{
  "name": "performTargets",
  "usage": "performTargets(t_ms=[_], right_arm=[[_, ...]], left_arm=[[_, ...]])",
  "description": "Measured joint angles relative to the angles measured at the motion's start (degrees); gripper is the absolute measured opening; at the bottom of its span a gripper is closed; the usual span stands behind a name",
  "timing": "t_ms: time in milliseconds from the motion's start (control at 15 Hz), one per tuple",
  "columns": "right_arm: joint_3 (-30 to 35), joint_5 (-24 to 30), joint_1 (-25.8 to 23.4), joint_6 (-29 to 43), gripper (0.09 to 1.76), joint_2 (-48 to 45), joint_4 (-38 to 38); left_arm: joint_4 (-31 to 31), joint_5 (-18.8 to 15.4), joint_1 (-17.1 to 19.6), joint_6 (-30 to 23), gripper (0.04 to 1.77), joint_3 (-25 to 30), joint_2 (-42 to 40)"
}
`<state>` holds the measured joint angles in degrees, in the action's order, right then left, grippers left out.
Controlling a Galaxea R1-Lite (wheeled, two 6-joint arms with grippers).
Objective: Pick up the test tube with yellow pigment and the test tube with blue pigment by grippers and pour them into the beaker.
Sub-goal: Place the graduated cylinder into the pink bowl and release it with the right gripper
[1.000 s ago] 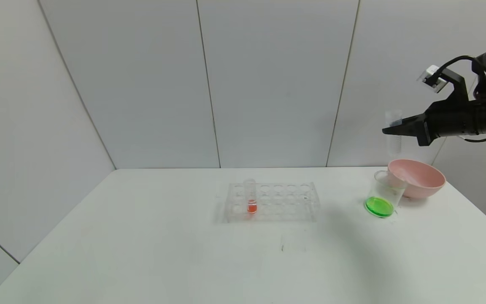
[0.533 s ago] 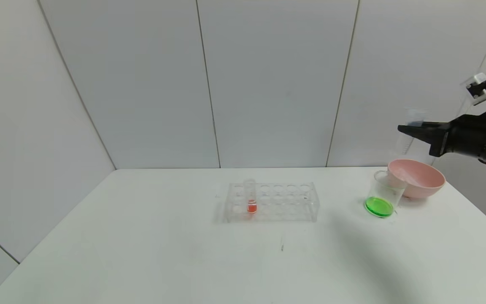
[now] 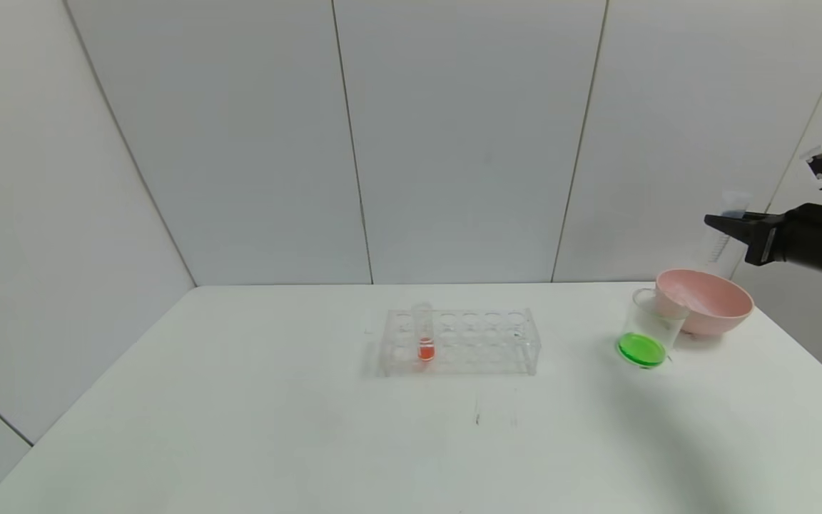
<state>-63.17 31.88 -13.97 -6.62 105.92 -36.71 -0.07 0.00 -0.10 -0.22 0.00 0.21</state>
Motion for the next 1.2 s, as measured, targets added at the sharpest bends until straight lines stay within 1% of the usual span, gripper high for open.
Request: performTargets(t_ms=[267,400,600,933,1067,1200], right_arm=[[-10.4,-6.8,-2.1,0.1,0.51,10.2,-0.2],[-14.0,-9.3,-2.6,0.1,0.51,14.8,-0.4],[-16.9,-11.4,-2.9,0.1,0.51,20.5,-0.9],[-18.4,-11.3,-3.2,-0.6,0.51,25.0,-1.6],[-18.6,-11.3,-3.2,-0.6,0.77,25.4,-1.6],[-18.6,-11.3,-3.1,-0.5,0.97,25.6,-1.4]], left_arm=[[0.0,0.0,0.0,0.0,1.76,0.0,0.0],[0.0,0.0,0.0,0.0,1.76,0.0,0.0],[0.0,0.0,0.0,0.0,1.76,0.0,0.0],[0.0,0.0,0.0,0.0,1.76,0.0,0.0],[0.0,0.0,0.0,0.0,1.76,0.0,0.0],[0.0,0.0,0.0,0.0,1.76,0.0,0.0]])
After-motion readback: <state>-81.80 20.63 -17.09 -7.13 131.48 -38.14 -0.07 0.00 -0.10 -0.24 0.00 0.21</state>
